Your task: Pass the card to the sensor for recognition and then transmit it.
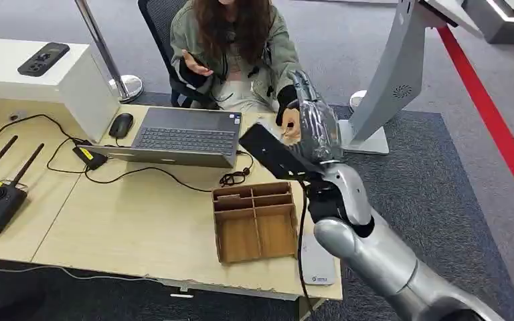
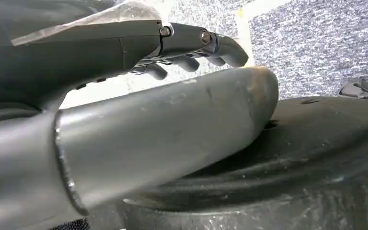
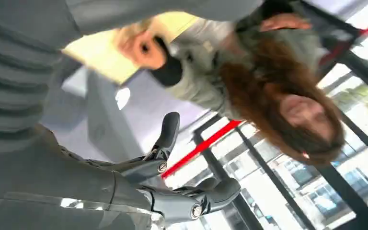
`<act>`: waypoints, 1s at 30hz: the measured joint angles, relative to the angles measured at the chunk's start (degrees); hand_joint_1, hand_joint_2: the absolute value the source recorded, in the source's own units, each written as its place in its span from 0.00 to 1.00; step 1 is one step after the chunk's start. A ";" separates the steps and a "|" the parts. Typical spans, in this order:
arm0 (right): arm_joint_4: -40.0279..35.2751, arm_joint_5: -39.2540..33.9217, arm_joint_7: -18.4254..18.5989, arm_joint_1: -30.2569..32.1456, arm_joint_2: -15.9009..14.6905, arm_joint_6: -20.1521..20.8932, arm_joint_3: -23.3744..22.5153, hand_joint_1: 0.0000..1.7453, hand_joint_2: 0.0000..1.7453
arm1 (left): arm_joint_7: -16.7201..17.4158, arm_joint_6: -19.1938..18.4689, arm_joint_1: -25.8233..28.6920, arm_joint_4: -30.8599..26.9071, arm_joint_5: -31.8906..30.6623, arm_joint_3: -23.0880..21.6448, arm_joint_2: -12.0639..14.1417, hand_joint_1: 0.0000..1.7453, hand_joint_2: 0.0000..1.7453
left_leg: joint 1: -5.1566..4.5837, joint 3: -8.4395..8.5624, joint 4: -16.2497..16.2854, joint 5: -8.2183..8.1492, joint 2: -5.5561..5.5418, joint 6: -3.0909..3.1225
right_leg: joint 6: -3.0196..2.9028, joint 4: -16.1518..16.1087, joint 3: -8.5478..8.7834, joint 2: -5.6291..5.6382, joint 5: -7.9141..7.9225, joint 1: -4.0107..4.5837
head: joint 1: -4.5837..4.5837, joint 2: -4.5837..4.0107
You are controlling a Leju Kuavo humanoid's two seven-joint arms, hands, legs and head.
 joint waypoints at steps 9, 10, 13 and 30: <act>-7.89 -18.40 -16.13 19.96 1.18 -18.87 -8.31 0.00 0.00 | 0.07 1.05 0.09 -0.02 0.70 0.02 -0.20 0.00 0.00 | 0.00 0.12 0.00 -0.19 -0.02 -0.07 | 0.01 -0.02 0.09 0.02 -0.18 0.00 | 0.00 0.00; -8.50 -19.10 -16.91 21.84 1.16 -19.15 -9.20 0.00 0.00 | 0.07 1.07 0.10 -0.02 0.72 0.02 -0.20 0.00 0.00 | 0.00 0.13 0.00 -0.21 -0.02 -0.06 | 0.02 -0.02 0.10 0.02 -0.19 0.00 | -0.02 0.00; -9.91 -20.56 -19.20 26.93 1.16 -19.65 -11.42 0.00 0.00 | 0.17 1.53 0.10 -0.02 1.01 0.02 -0.24 0.00 0.00 | 0.00 0.11 0.00 -0.22 -0.02 -0.06 | 0.04 -0.02 0.10 0.01 -0.22 -0.01 | 0.00 0.00; -11.65 -41.10 -34.48 42.33 3.74 -19.79 -21.04 0.00 0.00 | 3.47 2.51 -0.04 -0.02 2.05 0.02 -0.52 0.00 0.00 | 0.01 0.12 0.00 -0.27 0.00 -0.05 | 0.02 -0.02 0.12 0.02 -0.26 0.00 | -0.02 0.00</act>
